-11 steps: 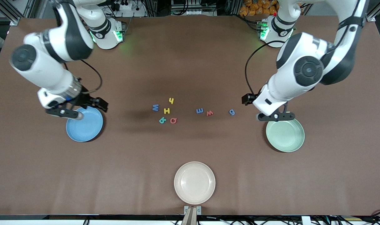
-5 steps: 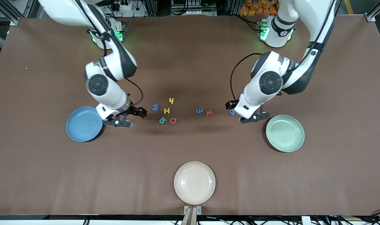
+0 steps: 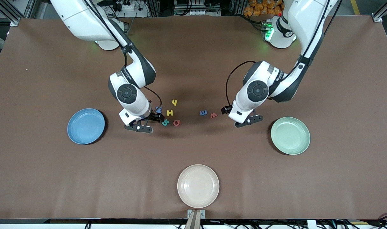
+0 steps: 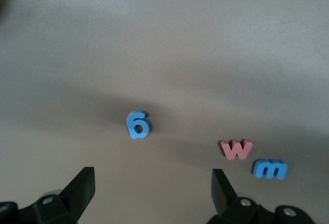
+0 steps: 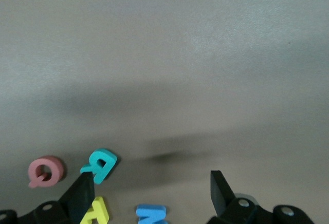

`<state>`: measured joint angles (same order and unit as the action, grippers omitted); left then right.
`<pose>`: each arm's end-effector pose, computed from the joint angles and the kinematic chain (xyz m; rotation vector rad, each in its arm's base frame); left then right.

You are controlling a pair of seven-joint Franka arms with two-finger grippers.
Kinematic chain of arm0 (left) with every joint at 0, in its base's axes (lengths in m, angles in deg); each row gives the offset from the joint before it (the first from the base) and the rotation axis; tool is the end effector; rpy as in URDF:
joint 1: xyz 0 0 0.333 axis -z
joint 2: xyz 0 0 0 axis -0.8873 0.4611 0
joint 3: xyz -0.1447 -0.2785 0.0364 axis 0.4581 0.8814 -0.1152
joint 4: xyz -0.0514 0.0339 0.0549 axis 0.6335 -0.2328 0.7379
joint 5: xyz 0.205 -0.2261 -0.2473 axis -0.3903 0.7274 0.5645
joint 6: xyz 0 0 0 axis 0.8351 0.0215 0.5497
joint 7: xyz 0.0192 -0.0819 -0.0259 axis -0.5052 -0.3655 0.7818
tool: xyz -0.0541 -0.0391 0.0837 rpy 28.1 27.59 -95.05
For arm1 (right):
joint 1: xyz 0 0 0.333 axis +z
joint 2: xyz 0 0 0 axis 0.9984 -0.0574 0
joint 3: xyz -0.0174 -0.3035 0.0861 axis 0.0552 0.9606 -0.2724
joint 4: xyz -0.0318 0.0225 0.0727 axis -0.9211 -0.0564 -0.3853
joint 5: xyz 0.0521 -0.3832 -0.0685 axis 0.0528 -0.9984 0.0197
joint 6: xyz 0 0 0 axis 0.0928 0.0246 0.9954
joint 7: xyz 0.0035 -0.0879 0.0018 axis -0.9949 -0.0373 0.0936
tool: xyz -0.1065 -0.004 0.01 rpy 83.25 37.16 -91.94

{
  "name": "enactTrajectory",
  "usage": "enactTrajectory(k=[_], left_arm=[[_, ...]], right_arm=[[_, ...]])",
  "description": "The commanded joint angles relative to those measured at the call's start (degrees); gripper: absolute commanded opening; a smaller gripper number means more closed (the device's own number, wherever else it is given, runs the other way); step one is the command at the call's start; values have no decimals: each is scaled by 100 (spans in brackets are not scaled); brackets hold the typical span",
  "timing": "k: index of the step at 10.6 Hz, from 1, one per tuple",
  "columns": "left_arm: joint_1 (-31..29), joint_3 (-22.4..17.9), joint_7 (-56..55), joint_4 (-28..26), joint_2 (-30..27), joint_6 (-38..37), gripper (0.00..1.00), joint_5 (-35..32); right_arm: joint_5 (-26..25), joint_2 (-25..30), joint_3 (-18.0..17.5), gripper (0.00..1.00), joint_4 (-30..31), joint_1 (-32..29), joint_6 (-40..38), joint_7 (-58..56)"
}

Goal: Sort uppercase to blue plate, lowercase to green plate

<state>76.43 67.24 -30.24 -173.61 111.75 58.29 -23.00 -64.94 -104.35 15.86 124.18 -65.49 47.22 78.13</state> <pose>0.5283 -0.3314 0.2526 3.0708 0.4743 -0.2961 0.5547 0.3018 0.2251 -3.1194 0.2559 0.0655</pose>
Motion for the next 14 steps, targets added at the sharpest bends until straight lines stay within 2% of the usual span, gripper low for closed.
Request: enactTrajectory(k=[1,2,3,6,9,12,14], left_arm=[[35,-19,-497,-90,187,321,100,-397],[9,-19,-515,-143,187,340,100,-407],[-35,-19,-516,-213,239,375,94,-407],[-88,-54,-516,-599,292,856,87,-407],[-157,-98,-516,-627,310,929,85,-407],[-167,-107,-516,-601,354,929,75,-407],[-167,-107,-524,-557,380,937,72,-407]], right_arm=[[-113,-60,-16,98,13,-13,-5,-114],[-113,-16,-25,97,110,-21,-13,-212],[-113,-7,-33,97,206,-13,-22,-230],[-113,37,-226,97,496,14,13,-222],[-113,124,-367,97,646,5,83,-230],[-113,239,-376,96,1024,-39,557,-441],[-122,265,-376,95,1129,-48,645,-511]])
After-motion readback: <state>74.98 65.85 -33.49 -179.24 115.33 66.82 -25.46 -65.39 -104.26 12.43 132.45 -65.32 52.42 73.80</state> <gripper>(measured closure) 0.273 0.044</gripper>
